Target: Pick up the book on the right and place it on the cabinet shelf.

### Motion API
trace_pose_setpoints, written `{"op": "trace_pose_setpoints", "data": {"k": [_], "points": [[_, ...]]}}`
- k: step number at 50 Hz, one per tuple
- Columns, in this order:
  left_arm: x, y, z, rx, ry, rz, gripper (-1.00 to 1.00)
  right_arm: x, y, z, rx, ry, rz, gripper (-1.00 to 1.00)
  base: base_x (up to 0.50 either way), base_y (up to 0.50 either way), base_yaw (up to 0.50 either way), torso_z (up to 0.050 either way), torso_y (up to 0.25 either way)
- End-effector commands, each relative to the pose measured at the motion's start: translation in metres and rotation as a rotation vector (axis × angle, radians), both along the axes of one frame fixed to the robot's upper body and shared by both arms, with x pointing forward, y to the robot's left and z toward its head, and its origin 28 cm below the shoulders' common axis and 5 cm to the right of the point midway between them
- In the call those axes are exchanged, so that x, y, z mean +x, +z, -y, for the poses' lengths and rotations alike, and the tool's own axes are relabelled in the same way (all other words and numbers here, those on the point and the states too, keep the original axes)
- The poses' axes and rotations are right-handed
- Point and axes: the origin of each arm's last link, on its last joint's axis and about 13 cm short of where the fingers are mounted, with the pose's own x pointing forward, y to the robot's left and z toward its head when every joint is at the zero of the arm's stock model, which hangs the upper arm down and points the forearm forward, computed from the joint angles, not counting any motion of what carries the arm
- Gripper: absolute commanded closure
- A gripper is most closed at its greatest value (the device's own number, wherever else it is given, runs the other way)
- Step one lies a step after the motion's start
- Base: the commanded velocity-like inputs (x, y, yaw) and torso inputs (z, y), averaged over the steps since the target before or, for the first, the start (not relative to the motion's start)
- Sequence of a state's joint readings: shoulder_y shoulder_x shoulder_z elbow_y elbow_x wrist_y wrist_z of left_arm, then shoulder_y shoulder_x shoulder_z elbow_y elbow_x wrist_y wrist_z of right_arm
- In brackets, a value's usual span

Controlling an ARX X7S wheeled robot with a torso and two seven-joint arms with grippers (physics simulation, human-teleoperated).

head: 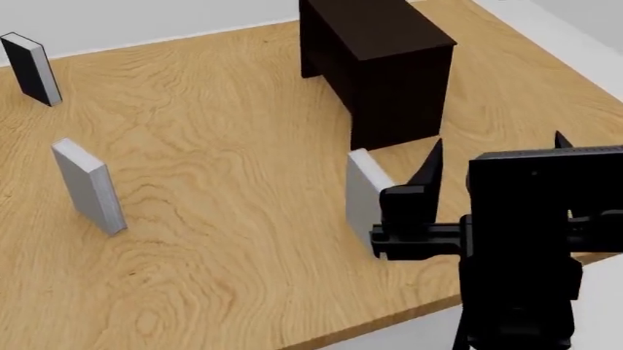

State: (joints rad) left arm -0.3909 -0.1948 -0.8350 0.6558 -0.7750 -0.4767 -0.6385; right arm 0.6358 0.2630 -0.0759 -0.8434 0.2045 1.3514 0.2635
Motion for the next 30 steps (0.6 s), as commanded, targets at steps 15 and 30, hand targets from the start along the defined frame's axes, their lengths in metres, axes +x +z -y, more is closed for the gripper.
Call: {"op": "trace_pose_setpoints", "data": {"k": [15, 30], "points": [[0.0001, 0.0001, 0.0004, 0.003, -0.005, -0.002, -1.00, 0.0020, -0.0016, -0.0002, -0.012, -0.024, -0.009, -1.00, 0.25, 0.11, 0.00, 0.000, 0.000], [0.0005, 0.0004, 0.0011, 0.012, -0.006, -0.006, -1.00, 0.0048, -0.0020, 0.0033, 0.003, -0.041, -0.018, -1.00, 0.27, 0.16, 0.00, 0.000, 0.000]]}}
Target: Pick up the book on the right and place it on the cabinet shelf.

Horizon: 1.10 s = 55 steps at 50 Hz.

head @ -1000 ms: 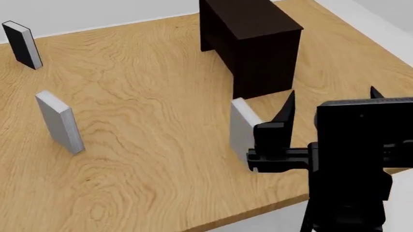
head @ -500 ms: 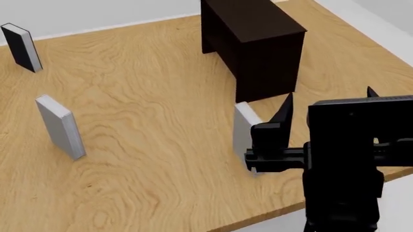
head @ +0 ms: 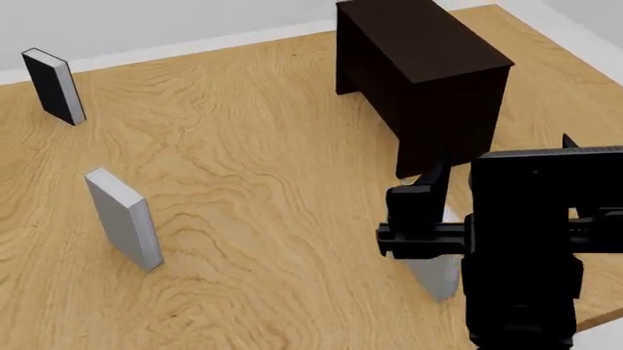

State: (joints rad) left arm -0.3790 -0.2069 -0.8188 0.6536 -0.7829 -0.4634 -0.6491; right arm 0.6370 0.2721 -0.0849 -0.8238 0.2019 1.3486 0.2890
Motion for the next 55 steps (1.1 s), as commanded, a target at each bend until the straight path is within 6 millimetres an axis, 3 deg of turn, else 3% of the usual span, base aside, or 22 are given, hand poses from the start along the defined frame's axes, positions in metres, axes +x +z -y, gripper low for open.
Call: {"op": "trace_pose_setpoints", "data": {"k": [1, 55], "points": [[0.0000, 0.0002, 0.0004, 0.006, 0.000, -0.002, -1.00, 0.0028, -0.0004, 0.0023, 0.017, -0.011, -0.007, -1.00, 0.26, 0.16, 0.00, 0.000, 0.000], [-0.0008, 0.0007, 0.0010, 0.011, -0.002, 0.000, -1.00, 0.0037, -0.0007, 0.0079, 0.051, -0.029, -0.021, -1.00, 0.27, 0.07, 0.00, 0.000, 0.001]]}}
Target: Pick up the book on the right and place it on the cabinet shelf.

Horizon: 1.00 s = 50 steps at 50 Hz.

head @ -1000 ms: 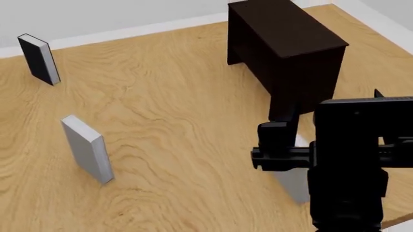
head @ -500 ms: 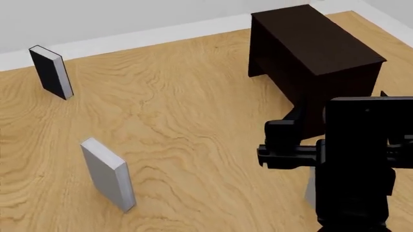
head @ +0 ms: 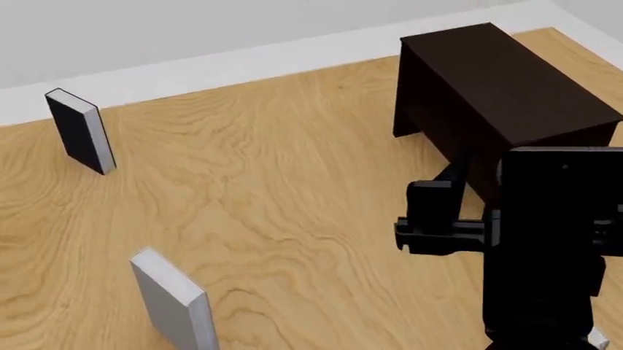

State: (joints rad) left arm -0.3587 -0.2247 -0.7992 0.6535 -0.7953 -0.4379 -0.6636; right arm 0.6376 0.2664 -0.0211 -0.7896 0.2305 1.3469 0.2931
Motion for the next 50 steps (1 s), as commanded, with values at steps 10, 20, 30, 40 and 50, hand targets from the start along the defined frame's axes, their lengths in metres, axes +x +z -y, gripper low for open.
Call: {"op": "trace_pose_setpoints", "data": {"k": [10, 20, 30, 40, 50], "points": [[0.0002, -0.0003, -0.0001, -0.001, 0.002, 0.000, -1.00, -0.0001, 0.0009, 0.0010, 0.004, -0.002, -0.002, -1.00, 0.25, 0.00, 0.00, 0.000, 0.000], [0.0006, -0.0005, -0.0004, -0.001, 0.001, 0.001, -1.00, 0.0010, -0.0003, 0.0018, 0.012, -0.004, -0.004, -1.00, 0.24, -0.02, 0.00, 0.000, 0.001], [0.0003, 0.0000, -0.0003, -0.001, -0.001, 0.001, -1.00, -0.0007, -0.0008, 0.0033, 0.018, -0.012, -0.006, -1.00, 0.22, -0.08, 0.00, 0.000, 0.000], [0.0004, -0.0003, -0.0003, -0.001, 0.000, 0.000, -1.00, -0.0011, -0.0008, 0.0023, 0.015, -0.008, -0.007, -1.00, 0.22, -0.09, 0.00, 0.000, 0.001], [0.0005, 0.0000, 0.0000, -0.001, -0.002, 0.002, -1.00, -0.0015, -0.0013, 0.0017, 0.011, -0.006, -0.010, -1.00, 0.22, -0.09, 0.00, 0.000, 0.001]]}}
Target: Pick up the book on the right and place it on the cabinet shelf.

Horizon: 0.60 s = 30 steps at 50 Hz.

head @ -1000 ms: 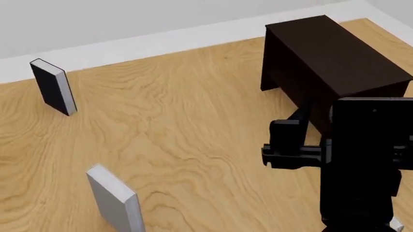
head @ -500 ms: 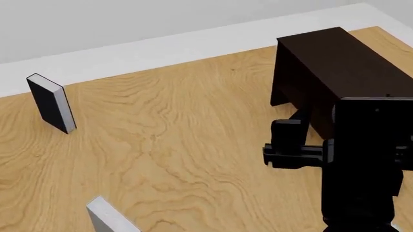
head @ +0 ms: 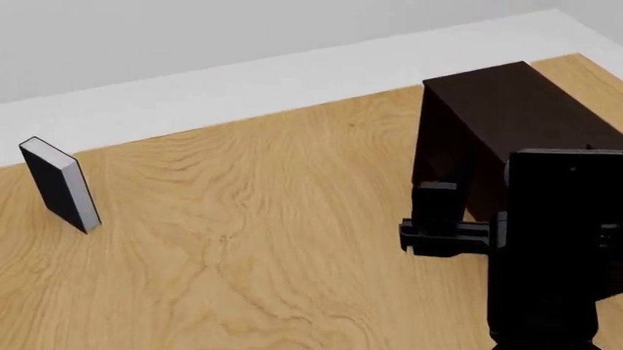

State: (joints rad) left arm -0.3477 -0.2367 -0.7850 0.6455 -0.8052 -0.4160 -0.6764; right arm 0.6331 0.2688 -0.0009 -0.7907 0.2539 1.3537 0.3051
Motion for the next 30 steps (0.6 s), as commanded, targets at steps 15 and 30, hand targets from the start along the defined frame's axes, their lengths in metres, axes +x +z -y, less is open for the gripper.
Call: {"op": "trace_pose_setpoints", "data": {"k": [15, 30], "points": [[0.0005, 0.0001, 0.0004, 0.002, -0.002, -0.001, -1.00, -0.0016, -0.0004, -0.0007, 0.007, 0.007, -0.004, -1.00, 0.22, -0.09, 0.00, 0.000, 0.001], [0.0005, -0.0001, 0.0004, 0.003, -0.005, -0.002, -1.00, -0.0015, -0.0014, -0.0014, 0.001, 0.014, -0.012, -1.00, 0.22, -0.09, 0.00, 0.000, 0.001]]}}
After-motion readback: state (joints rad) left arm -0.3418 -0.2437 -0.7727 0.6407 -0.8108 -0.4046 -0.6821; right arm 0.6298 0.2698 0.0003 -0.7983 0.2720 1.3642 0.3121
